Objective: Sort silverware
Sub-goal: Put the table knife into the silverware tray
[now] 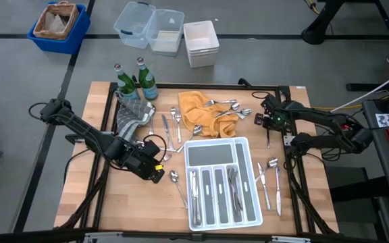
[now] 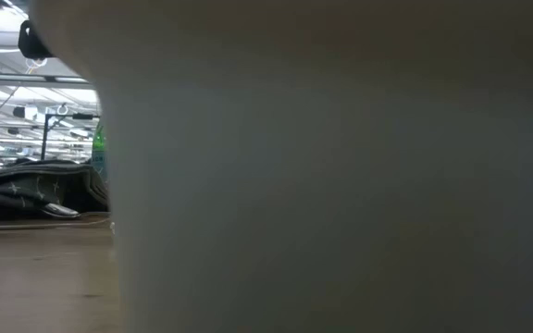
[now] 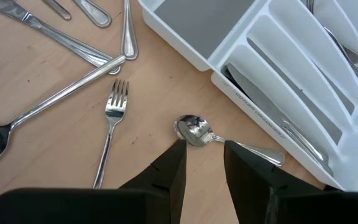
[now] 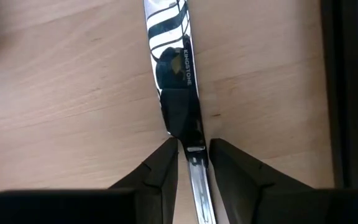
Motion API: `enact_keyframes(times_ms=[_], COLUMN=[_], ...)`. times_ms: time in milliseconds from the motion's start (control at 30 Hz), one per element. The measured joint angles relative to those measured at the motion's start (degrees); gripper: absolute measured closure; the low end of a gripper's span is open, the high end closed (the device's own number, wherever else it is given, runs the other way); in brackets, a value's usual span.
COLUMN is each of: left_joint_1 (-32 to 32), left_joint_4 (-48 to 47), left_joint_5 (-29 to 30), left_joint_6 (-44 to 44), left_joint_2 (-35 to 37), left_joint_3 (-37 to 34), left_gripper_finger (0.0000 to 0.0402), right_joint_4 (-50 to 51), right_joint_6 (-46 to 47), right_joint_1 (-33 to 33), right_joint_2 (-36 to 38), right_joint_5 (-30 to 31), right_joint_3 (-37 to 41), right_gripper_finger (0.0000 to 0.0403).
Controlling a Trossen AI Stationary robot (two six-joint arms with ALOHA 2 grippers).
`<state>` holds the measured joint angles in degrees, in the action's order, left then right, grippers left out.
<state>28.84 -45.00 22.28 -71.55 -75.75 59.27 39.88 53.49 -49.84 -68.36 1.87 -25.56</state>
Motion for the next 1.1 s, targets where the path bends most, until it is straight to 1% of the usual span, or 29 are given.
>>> enact_keyframes(times_ms=[167, 233, 400, 500, 567, 733, 933, 1100], left_joint_1=[0.0, 0.0, 0.0, 0.0, 0.0, 0.0, 0.0, 0.0], left_joint_4=[-1.3, -1.7, -4.1, -4.9, -5.8, -5.8, -7.4, -8.7], left_joint_5=[0.0, 0.0, 0.0, 0.3, 0.6, 1.4, 1.9, 2.2], left_joint_6=[0.0, 0.0, 0.0, 0.0, -0.1, 0.2, 0.2, 0.0], left_joint_2=[0.0, 0.0, 1.0, 1.9, 2.4, 3.7, 4.9, 6.1], left_joint_3=[0.0, 0.0, 0.0, 0.0, 0.0, 0.1, 0.1, 0.1], left_gripper_finger=[0.0304, 0.0304, 0.0304, 0.0304, 0.0304, 0.0304, 0.0304, 0.0304], right_joint_4=[-0.2, -0.1, 1.0, 1.1, 0.9, 0.0, 1.2, -0.9], right_joint_6=[-1.2, -1.5, -1.5, -2.6, -2.8, -2.9, -2.9, -3.1], right_joint_1=[0.0, 0.0, 0.0, 0.0, 0.0, -0.1, -0.2, -0.1], right_joint_2=[0.0, 0.0, 0.0, 0.0, 0.0, 0.0, -0.3, -0.2], right_joint_5=[0.3, 0.6, 1.5, 1.5, 1.1, -1.2, -3.4, -7.8], right_joint_3=[0.1, 0.1, 0.0, 0.0, 0.0, 0.1, -2.6, -5.0], right_gripper_finger=[0.0302, 0.0315, 0.0361, 0.0378, 0.0379, 0.0366, 0.0367, 0.0367])
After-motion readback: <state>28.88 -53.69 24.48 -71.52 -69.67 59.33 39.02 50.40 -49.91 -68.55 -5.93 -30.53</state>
